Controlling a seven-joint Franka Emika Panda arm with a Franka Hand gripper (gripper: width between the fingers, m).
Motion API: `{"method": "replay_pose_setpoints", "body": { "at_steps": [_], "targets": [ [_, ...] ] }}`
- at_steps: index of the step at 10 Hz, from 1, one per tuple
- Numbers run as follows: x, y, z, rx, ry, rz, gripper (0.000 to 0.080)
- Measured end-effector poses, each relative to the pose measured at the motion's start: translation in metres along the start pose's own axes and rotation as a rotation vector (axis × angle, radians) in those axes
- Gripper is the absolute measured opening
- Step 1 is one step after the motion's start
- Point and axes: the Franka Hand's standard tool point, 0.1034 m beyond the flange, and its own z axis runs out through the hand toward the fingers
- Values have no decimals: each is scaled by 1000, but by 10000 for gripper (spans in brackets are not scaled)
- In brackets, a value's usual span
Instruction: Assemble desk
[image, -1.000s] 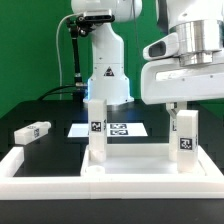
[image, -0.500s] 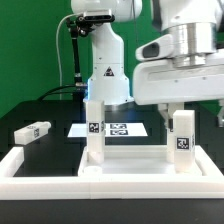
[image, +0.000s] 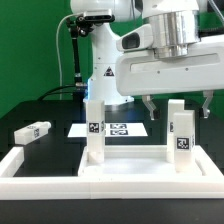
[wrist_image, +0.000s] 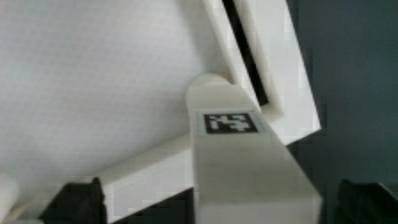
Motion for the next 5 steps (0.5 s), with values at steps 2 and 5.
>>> {"method": "replay_pose_setpoints", "body": {
  "at_steps": [2, 5],
  "targets": [
    [6, -8, 8, -6, 25, 8, 649],
    [2, -9, 12, -8, 20, 35, 617]
  ]
}}
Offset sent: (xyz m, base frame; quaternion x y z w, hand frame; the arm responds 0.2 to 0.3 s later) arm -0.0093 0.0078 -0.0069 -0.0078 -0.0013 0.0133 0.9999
